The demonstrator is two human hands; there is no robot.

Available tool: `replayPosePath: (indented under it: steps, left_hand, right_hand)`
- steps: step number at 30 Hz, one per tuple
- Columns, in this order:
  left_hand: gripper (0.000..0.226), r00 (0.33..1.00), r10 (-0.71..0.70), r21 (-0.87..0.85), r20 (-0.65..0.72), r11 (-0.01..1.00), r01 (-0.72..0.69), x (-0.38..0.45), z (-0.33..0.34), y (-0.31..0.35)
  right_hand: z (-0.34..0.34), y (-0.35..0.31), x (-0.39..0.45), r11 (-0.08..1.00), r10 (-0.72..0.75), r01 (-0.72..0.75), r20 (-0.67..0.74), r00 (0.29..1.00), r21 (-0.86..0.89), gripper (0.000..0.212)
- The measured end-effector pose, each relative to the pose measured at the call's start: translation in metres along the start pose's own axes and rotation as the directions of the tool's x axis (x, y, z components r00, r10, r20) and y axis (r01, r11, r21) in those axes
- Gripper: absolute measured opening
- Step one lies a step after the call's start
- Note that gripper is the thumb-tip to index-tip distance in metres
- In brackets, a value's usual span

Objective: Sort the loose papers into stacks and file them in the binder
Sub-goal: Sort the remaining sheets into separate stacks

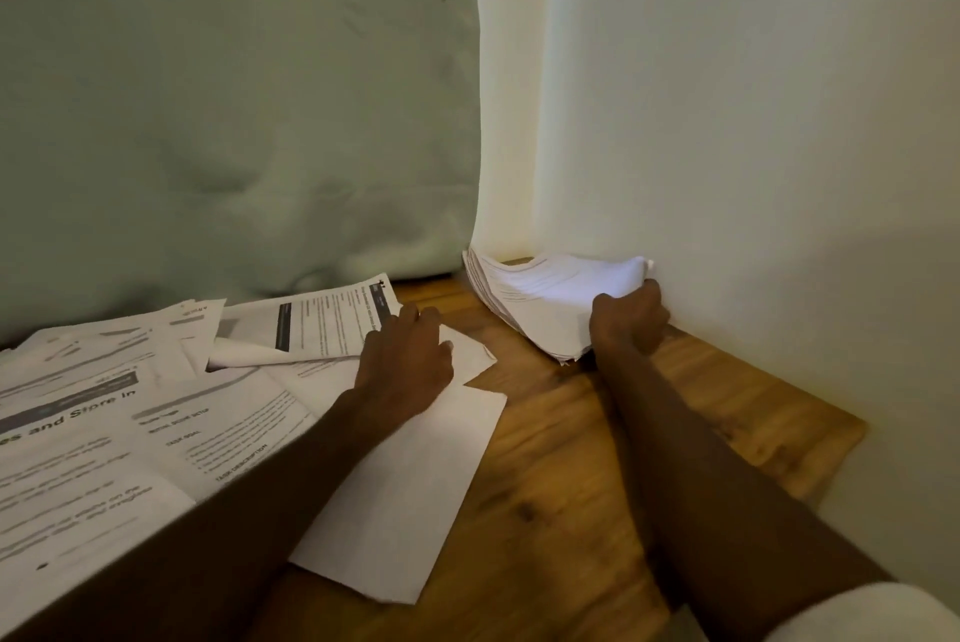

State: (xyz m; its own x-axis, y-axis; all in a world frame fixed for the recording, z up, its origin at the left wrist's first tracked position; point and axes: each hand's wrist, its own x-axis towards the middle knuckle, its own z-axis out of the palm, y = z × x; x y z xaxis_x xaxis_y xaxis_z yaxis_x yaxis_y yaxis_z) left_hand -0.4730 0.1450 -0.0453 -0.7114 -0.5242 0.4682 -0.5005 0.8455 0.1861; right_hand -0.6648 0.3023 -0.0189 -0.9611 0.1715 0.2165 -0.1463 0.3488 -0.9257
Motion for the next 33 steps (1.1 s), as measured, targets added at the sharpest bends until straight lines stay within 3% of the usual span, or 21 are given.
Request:
replayPosePath:
  steps: [5, 8, 13, 18, 21, 25, 28, 30, 33]
  left_hand:
    - [0.033, 0.999, 0.024, 0.088, 0.041, 0.996, -0.028, -0.001, -0.001, 0.0]
    - [0.032, 0.999, 0.021, 0.077, 0.036, 0.997, -0.023, -0.004, -0.003, 0.0]
    - [0.029, 1.0, 0.009, 0.046, 0.03, 0.999, -0.01, -0.007, -0.007, 0.004]
    - [0.027, 1.0, 0.001, -0.003, 0.018, 1.0, -0.001, -0.007, -0.004, 0.002]
    - [0.027, 0.999, -0.041, -0.166, 0.022, 0.985, 0.044, -0.001, -0.011, -0.004]
    - [0.032, 0.993, -0.109, -0.361, 0.051, 0.925, 0.12, 0.006, -0.03, -0.01]
    - [0.031, 0.994, -0.105, -0.44, -0.009, 0.893, 0.09, 0.005, -0.051, -0.009]
    - [0.03, 0.995, -0.09, -0.498, -0.043, 0.865, 0.057, 0.002, -0.067, -0.005]
    - [0.038, 0.996, -0.092, -0.559, 0.016, 0.825, 0.085, -0.016, -0.09, -0.005]
  right_hand:
    - [-0.028, -0.004, -0.004, 0.975, -0.193, 0.175, -0.133, 0.972, -0.136, 0.035]
    - [-0.027, -0.011, -0.013, 0.941, -0.302, 0.282, -0.089, 0.949, -0.189, 0.039]
    - [0.001, -0.01, -0.011, 0.998, -0.059, 0.057, 0.062, 0.996, 0.039, 0.05]
    - [0.021, -0.004, 0.001, 0.999, -0.03, 0.031, 0.112, 0.993, -0.011, 0.057]
    - [0.028, -0.006, 0.004, 0.995, -0.038, 0.047, 0.1, 0.994, -0.086, 0.057]
    - [0.036, 0.002, 0.002, 0.979, -0.069, 0.081, 0.07, 0.995, -0.189, 0.083]
    - [0.034, 0.004, 0.003, 0.945, -0.065, 0.059, -0.008, 0.998, -0.322, 0.099]
    - [0.033, 0.003, 0.001, 0.927, -0.133, 0.107, -0.049, 0.99, -0.36, 0.093]
    - [0.034, -0.001, -0.006, 0.849, -0.432, 0.381, -0.067, 0.899, -0.365, 0.065]
